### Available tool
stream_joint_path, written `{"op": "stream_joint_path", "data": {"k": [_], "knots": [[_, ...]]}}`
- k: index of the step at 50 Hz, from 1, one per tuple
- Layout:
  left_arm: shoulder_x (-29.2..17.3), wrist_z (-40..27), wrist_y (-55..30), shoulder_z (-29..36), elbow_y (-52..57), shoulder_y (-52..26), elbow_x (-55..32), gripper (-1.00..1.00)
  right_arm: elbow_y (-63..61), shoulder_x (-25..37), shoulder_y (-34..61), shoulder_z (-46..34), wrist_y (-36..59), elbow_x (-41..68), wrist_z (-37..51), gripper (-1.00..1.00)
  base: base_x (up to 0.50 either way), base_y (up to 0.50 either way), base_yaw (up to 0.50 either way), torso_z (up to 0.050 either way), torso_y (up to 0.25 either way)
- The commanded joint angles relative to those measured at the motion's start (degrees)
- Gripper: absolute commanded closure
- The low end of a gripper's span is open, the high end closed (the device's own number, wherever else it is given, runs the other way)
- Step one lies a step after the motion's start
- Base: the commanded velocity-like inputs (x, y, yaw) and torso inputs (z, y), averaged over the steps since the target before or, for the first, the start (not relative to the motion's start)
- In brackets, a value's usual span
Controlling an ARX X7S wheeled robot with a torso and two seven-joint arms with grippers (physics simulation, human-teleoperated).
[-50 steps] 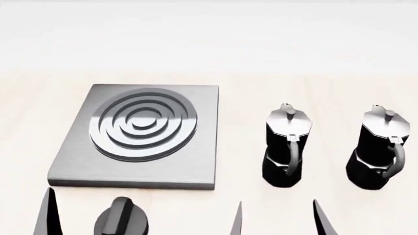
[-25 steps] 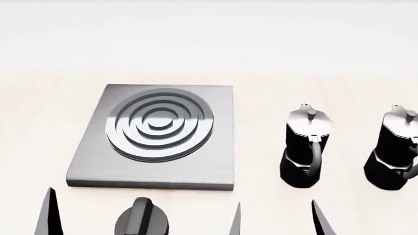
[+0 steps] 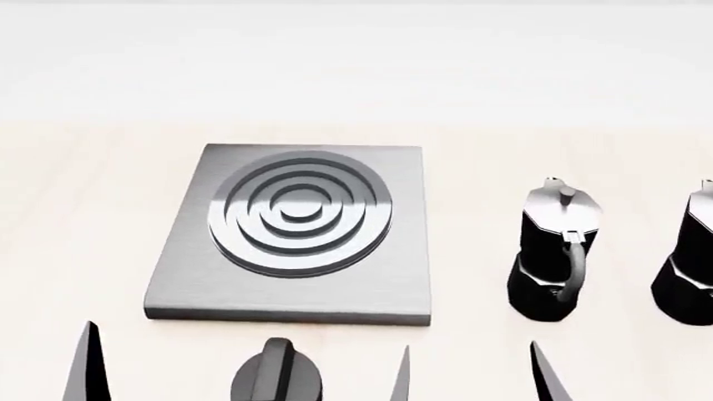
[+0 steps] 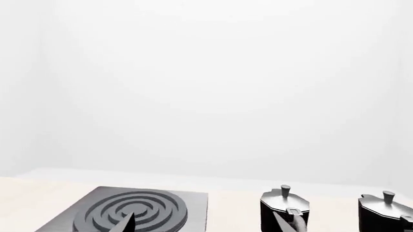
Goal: Put both moka pots on the stove.
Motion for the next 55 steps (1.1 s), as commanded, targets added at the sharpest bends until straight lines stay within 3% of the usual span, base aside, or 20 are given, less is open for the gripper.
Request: {"op": "stream_joint_path", "data": {"k": [1, 18, 29, 32, 35, 36, 38, 41, 47, 51, 55], "knots": [[-0.53, -0.49, 0.41, 0.43, -0.14, 0.02, -0.17, -1.0, 0.16, 0.48, 0.15, -0.36, -0.14, 0.3, 0.59, -1.0, 0.0, 0.11, 0.0, 0.0, 0.0], [-1.45, -1.47, -0.05, 0.75, 0.96, 0.07, -0.84, -1.0, -0.91, 0.68, 1.52, -1.93, 3.61, -3.23, 3.2, -1.0, 0.0, 0.05, 0.0, 0.0, 0.0], [-1.92, -1.42, 1.02, 0.6, 0.38, 0.19, -1.96, -1.0, -10.11, 0.47, 6.86, 5.39, 11.9, 4.55, 4.7, -1.0, 0.0, 0.0, 0.0, 0.0, 0.0], [-2.13, -1.67, 1.01, 0.19, 0.85, 0.34, -2.47, -1.0, -12.22, 2.03, 10.19, 7.49, 21.14, 9.12, 4.25, -1.0, 0.0, 0.0, 0.0, 0.0, 0.0], [-2.31, -1.71, 0.82, 0.48, 0.86, 0.22, -2.38, -1.0, -10.58, 3.31, 13.55, 8.94, 16.57, 5.53, 4.73, -1.0, 0.0, 0.0, 0.0, 0.0, 0.0], [-2.53, -1.89, 0.11, 0.51, 1.5, -0.02, -2.44, -1.0, -11.71, 4.82, 15.85, 9.49, 23.99, 8.14, 4.03, -1.0, 0.0, 0.0, 0.0, 0.0, 0.0], [-2.82, -2.08, -0.17, 0.24, 1.9, -0.16, -2.52, -1.0, -10.79, 5.88, 17.91, 10.36, 23.55, 7.49, 3.82, -1.0, 0.0, 0.0, 0.0, 0.0, 0.0], [-2.87, -2.26, 0.08, 0.08, 1.73, -0.08, -2.6, -1.0, -10.34, 6.8, 22.18, 12.64, 33.0, 12.34, 2.87, -1.0, 0.0, 0.0, 0.0, 0.0, 0.0], [-3.07, -2.44, 0.17, 0.24, 1.78, -0.15, -2.7, -1.0, -9.21, 9.45, 27.6, 13.5, 42.28, 14.94, 2.14, -1.0, 0.0, 0.0, 0.0, 0.0, 0.0], [-3.19, -2.67, 0.33, -0.05, 1.38, -0.38, -2.77, -1.0, -6.02, 9.75, 33.31, 17.62, 54.16, 22.94, -0.95, -1.0, 0.0, 0.0, 0.0, 0.0, 0.0], [-3.32, -2.84, 0.1, 0.09, 1.33, -0.59, -2.83, -1.0, -2.88, 12.41, 37.21, 16.65, 56.26, 23.43, -2.74, -1.0, 0.0, 0.0, 0.0, 0.0, 0.0]]}}
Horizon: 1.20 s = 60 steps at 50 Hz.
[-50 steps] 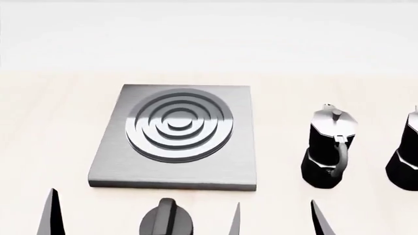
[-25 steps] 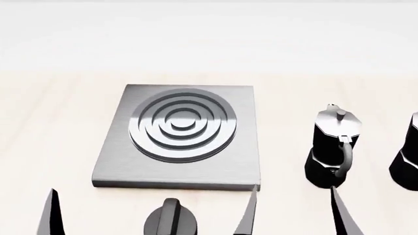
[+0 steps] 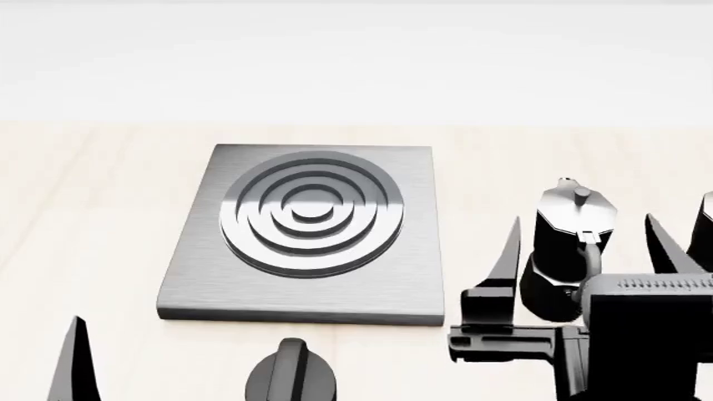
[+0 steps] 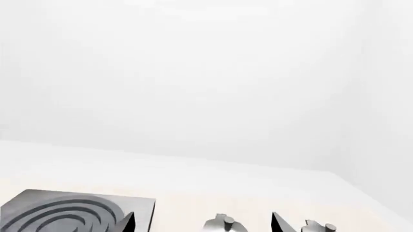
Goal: Put both moka pots on the stove.
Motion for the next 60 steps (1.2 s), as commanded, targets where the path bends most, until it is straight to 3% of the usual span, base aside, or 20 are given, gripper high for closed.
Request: {"op": "stream_joint_path", "data": {"k": [1, 12, 18, 47, 60], "knots": [[-0.5, -0.54, -0.27, -0.07, 0.08, -0.39, -0.3, -1.0, 5.7, 4.12, 12.25, 4.29, 16.62, 8.8, -4.59, -1.0, 0.0, 0.0, 0.0, 0.0, 0.0], [-0.62, -0.94, -0.21, 0.74, 0.06, -0.46, 0.05, -1.0, 22.98, 7.41, 23.48, 2.16, 23.22, 12.22, -11.79, -1.0, 0.0, 0.0, 0.0, 0.0, 0.0], [-0.77, -1.02, -0.16, 1.12, 0.08, -0.48, -0.01, -1.0, 31.37, 9.01, 26.61, -2.53, 19.51, 8.65, -13.35, -1.0, 0.0, 0.0, 0.0, 0.0, 0.0], [-1.32, -1.54, 0.31, 2.61, -0.22, -0.55, -0.21, -1.0, 46.5, 7.83, 32.33, -7.11, 16.86, 7.66, -17.92, -1.0, 0.0, 0.0, 0.0, 0.0, 0.0], [-1.38, -1.66, 1.06, 3.31, -1.32, -0.62, 0.07, -1.0, 60.81, 6.87, 34.85, -12.32, 8.8, 3.53, -21.97, -1.0, 0.0, 0.0, 0.0, 0.0, 0.0]]}}
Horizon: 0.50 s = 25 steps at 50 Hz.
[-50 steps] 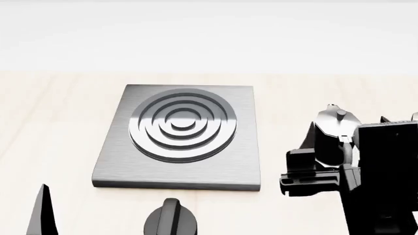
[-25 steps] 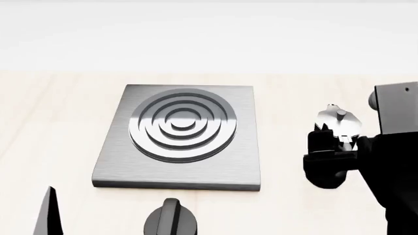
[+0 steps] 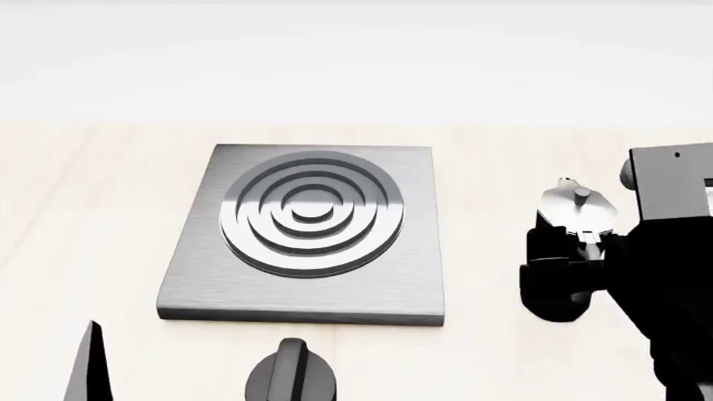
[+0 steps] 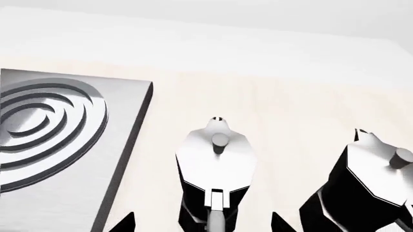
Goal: Put both moka pots on the stove.
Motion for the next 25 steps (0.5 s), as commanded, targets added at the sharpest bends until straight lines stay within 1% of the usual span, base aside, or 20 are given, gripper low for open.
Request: {"op": "stream_joint_path", "data": {"k": [1, 14, 17, 21, 25], "knots": [[-0.12, -0.2, 0.37, 0.68, -0.46, -0.01, 0.24, -1.0, 10.9, -0.91, 2.54, -3.43, -5.08, -2.6, -2.85, -1.0, 0.0, 0.0, 0.0, 0.0, 0.0], [-0.25, -0.31, 0.74, 1.37, -1.21, -0.34, 0.35, -1.0, 22.88, -2.73, 5.3, -7.42, -13.57, -6.23, -6.14, -1.0, 0.0, 0.0, 0.0, 0.0, 0.0], [-0.06, -0.2, 1.22, 1.72, -2.14, -0.55, 0.55, -1.0, 27.66, -3.66, 6.1, -8.26, -18.02, -7.54, -7.13, -1.0, 0.0, 0.0, 0.0, 0.0, 0.0], [-0.19, -0.32, 1.01, 2.0, -1.74, -0.47, 0.56, -1.0, 31.59, -4.38, 6.68, -8.44, -20.73, -7.99, -7.93, -1.0, 0.0, 0.0, 0.0, 0.0, 0.0], [-0.29, -0.48, 0.9, 2.07, -1.69, -0.54, 0.51, -1.0, 32.62, -4.78, 6.66, -8.38, -21.74, -7.98, -8.1, -1.0, 0.0, 0.0, 0.0, 0.0, 0.0]]}}
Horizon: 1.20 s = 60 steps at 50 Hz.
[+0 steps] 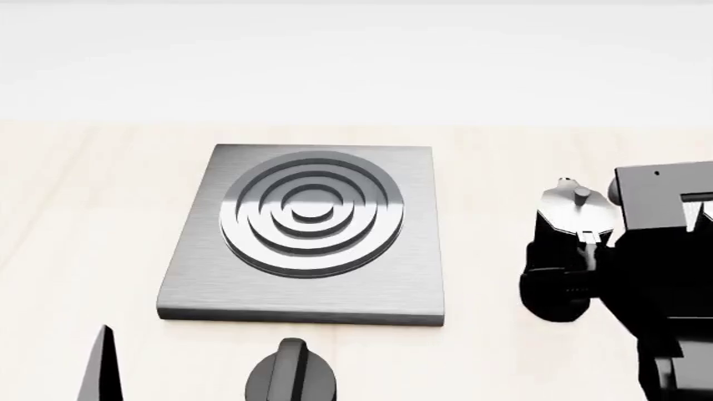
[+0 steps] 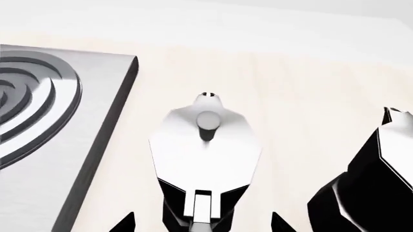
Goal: Put both moka pots on the stove.
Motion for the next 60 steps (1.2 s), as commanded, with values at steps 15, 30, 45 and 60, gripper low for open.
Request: {"op": "stream_joint_path", "data": {"k": [15, 30, 45, 60], "knots": [[-0.54, -0.53, 0.49, 0.83, -0.18, 0.04, -0.02, -1.0, 10.17, -2.33, -0.64, -2.14, -4.78, -1.51, -1.89, -1.0, 0.0, 0.0, 0.0, 0.0, 0.0], [-0.8, -0.72, 0.87, 1.35, -0.66, -0.1, 0.08, -1.0, 13.67, -2.67, -0.93, -1.49, -7.78, -1.46, -2.15, 1.0, 0.0, 0.0, 0.0, 0.0, 0.0], [-1.09, -1.23, 0.67, 1.71, -0.38, -0.22, 0.03, -1.0, 8.18, -1.78, -1.77, -0.47, -7.71, -1.41, 0.7, 1.0, 0.0, 0.0, 0.0, 0.0, 0.0], [-1.43, -1.69, 0.52, 1.86, -0.22, -0.3, -0.15, -1.0, -15.02, 0.59, -3.93, 1.2, 0.49, 1.69, 4.71, 1.0, 0.0, 0.0, 0.0, 0.0, 0.001]]}}
